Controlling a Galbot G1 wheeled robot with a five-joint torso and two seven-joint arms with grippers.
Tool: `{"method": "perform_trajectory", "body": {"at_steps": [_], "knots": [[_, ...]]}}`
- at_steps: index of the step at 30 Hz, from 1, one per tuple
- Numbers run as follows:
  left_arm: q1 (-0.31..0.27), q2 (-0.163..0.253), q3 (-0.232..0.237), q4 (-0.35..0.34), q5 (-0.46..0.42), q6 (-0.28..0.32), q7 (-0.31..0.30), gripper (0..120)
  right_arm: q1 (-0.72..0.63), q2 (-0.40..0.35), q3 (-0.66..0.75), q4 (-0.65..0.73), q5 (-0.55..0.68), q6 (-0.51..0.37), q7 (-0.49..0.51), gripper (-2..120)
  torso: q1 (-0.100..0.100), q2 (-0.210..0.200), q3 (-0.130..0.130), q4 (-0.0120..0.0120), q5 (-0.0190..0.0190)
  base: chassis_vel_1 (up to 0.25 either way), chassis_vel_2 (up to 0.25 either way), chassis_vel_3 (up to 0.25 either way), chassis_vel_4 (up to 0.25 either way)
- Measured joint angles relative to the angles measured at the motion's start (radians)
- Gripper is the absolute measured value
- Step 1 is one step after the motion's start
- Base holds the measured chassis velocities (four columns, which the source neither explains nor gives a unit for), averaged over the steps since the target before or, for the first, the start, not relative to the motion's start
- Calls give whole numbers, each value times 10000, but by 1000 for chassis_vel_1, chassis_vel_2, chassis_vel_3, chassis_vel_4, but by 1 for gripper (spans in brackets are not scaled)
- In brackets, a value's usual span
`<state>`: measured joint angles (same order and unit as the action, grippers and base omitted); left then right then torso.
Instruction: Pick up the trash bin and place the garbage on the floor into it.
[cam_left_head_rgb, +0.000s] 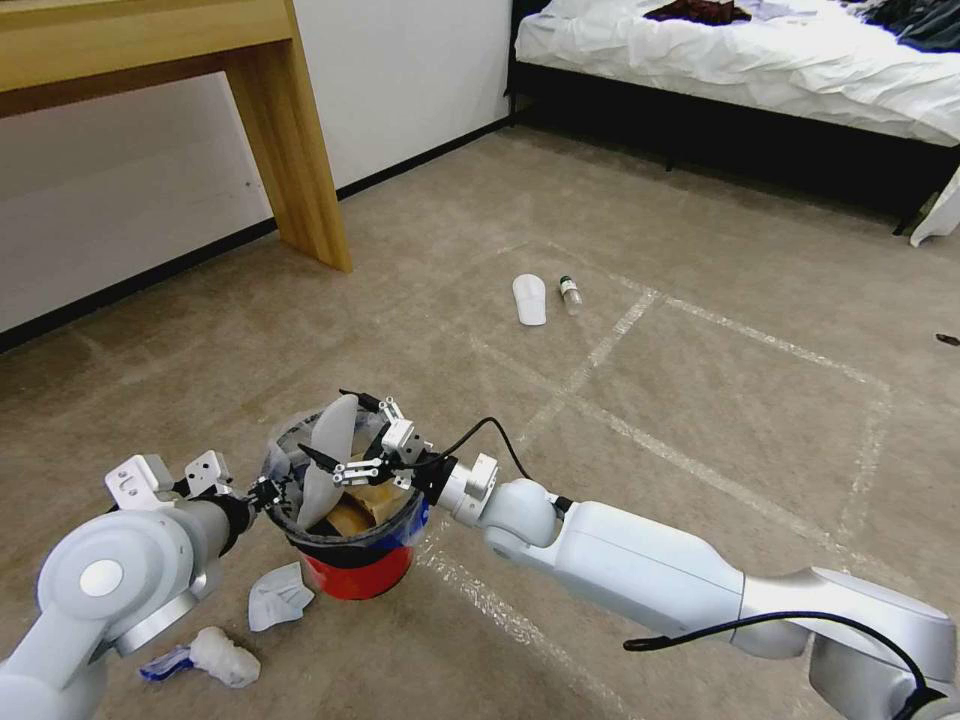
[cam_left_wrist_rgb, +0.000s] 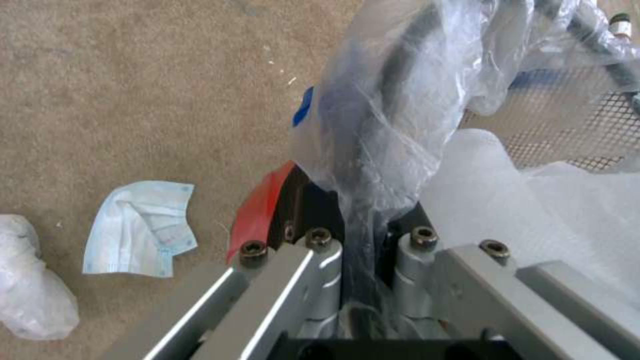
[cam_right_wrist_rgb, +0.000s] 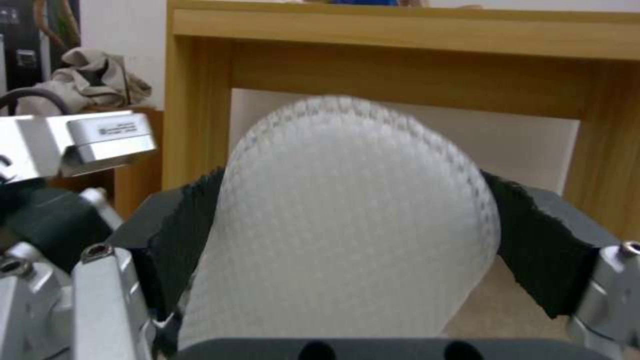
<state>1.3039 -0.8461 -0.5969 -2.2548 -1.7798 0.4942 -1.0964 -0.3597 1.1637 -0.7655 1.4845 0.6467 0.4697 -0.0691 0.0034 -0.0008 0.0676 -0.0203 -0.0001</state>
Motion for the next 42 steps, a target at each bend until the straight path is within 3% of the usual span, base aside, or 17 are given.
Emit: {"method": "perform_trajectory", "body": {"at_steps": [10, 16, 29, 42], "knots": [[-159, -59, 100, 160, -10, -15, -9, 4, 134, -332, 444, 229, 126, 36, -38, 93, 0, 0, 1, 0, 2, 0, 0, 0, 0], [-164, -66, 104, 245, -27, -15, -10, 4, 503, -940, 1065, 825, 516, -13, -219, 99, 0, 0, 0, -2, -1, 0, 0, 0, 0], [-210, -163, 144, 319, -25, -25, -48, 4, 766, -1648, 1450, 1665, 1049, -164, -293, 100, -1, 0, 0, -2, -1, 0, 0, 0, 0], [-144, -309, 90, 213, -33, -47, -135, 4, 590, -1165, 1141, 1187, 613, -115, -257, 100, -2, -2, 0, 0, 0, 0, 0, 0, 0]]}}
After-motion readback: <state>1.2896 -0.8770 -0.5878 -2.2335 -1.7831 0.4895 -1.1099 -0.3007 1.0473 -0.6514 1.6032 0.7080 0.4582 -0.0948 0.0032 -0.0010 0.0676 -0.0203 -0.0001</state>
